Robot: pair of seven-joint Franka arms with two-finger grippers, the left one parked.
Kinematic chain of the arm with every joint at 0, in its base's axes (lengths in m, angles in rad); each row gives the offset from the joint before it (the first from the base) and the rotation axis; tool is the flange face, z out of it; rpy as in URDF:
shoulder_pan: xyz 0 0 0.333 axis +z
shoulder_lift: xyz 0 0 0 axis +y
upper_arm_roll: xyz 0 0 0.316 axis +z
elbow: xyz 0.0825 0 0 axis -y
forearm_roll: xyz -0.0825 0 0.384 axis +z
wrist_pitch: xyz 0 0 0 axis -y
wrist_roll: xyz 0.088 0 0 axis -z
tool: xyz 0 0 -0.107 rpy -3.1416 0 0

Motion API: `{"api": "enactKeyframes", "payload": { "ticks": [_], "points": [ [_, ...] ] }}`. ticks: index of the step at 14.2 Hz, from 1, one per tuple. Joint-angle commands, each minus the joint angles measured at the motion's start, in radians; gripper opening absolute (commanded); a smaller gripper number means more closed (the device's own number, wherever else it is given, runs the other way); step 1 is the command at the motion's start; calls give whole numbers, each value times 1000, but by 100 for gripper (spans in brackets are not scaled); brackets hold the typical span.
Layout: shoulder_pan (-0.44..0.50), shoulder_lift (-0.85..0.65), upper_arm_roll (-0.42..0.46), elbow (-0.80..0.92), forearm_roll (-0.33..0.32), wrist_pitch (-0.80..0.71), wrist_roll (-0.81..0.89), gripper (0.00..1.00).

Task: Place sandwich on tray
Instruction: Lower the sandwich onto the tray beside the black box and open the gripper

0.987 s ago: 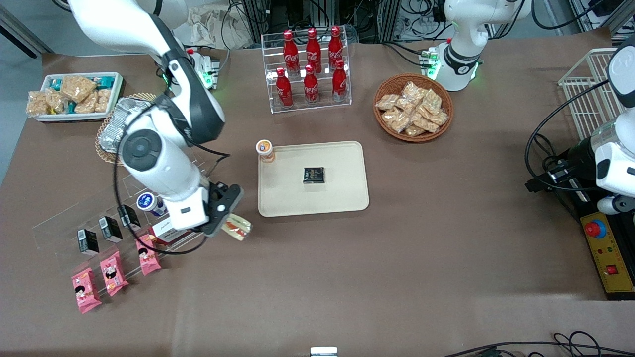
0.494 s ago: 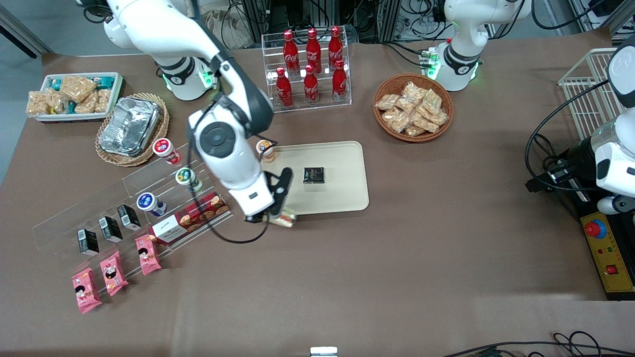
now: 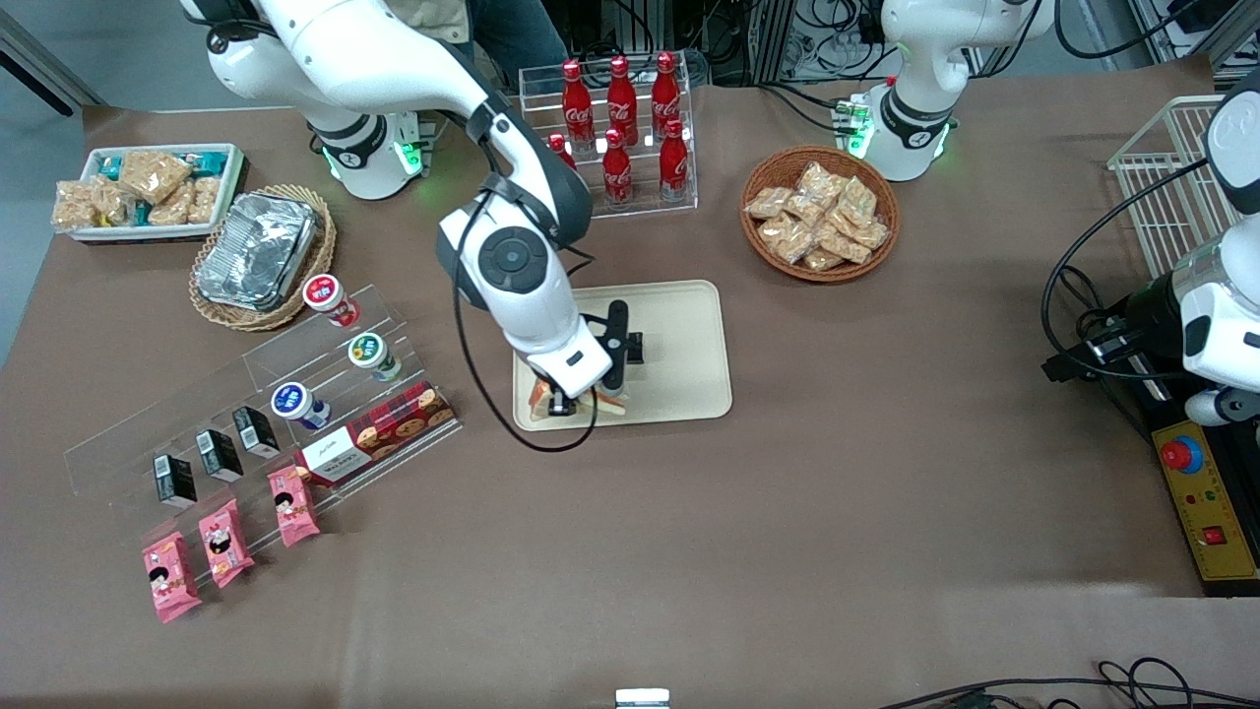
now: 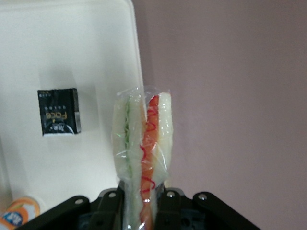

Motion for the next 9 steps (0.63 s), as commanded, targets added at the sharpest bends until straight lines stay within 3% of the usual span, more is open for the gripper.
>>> {"api": "enactKeyframes", "payload": {
  "ticks": [1, 9],
  "points": [
    [26, 67, -5, -1, -13, 71, -62, 0],
    [59, 151, 27, -3, 33, 85, -62, 0]
  ]
}}
